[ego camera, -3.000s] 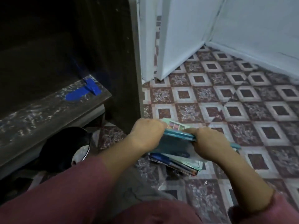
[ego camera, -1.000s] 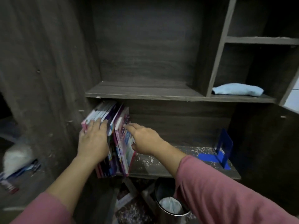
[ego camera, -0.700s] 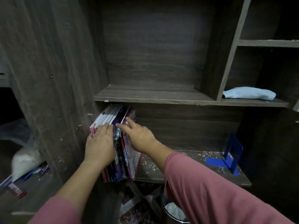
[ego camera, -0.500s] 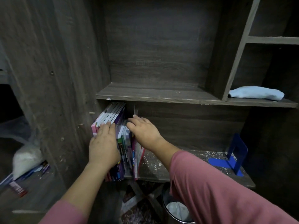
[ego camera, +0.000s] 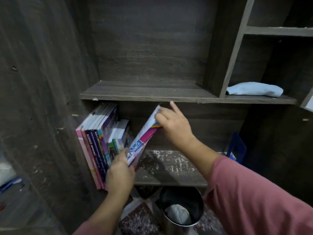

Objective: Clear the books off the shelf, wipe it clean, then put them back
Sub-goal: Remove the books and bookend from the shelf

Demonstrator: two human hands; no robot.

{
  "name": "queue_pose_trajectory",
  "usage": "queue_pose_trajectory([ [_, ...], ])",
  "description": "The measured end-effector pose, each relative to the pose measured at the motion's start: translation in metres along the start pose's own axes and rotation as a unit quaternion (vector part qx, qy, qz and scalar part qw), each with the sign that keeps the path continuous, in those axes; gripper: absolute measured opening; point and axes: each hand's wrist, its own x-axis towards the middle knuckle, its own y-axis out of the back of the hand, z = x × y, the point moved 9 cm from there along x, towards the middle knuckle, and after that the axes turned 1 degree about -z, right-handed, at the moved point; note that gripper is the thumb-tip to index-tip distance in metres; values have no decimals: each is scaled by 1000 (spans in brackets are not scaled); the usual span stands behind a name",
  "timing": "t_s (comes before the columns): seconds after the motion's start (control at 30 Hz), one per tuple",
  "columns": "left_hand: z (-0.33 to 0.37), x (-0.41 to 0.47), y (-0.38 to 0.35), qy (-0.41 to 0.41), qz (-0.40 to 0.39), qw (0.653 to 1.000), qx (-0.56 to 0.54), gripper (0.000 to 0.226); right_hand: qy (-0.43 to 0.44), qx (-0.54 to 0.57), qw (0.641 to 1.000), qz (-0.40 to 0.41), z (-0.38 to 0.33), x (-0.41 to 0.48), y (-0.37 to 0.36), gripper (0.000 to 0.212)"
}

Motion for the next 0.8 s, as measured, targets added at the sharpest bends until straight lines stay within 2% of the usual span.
queue_pose_trajectory([
  [0.07,23,9,13,-74,38,996,45,59,-74,-3,997,12,23,-22,37,12],
  [0.17,84,11,22,-219,43,968,114,59,-229,-78,968,-72,52,-64,87,25],
  [0.23,128,5,14,-293,9,943,157,53,-326,-157,917,-170,67,-95,117,32],
  [0.3,174,-15,-3,-363,-29,913,186,41,-380,-202,852,-299,71,-126,138,25],
  [0.37,224,-51,-25,-446,-59,870,202,23,-413,-173,796,-408,69,-163,151,24],
  [0.4,247,-75,-36,-484,-74,848,203,13,-438,-141,777,-429,68,-181,158,28],
  [0.43,268,-99,-49,-514,-95,828,202,13,-468,-112,762,-432,68,-200,169,31],
  [0.53,310,-171,-96,-570,-189,769,220,15,-529,-94,718,-442,68,-262,205,29],
  [0.63,337,-239,-131,-619,-254,725,166,17,-568,-116,660,-478,64,-334,240,18],
  [0.8,349,-323,-194,-634,-365,677,82,18,-610,-107,573,-536,54,-444,278,25],
])
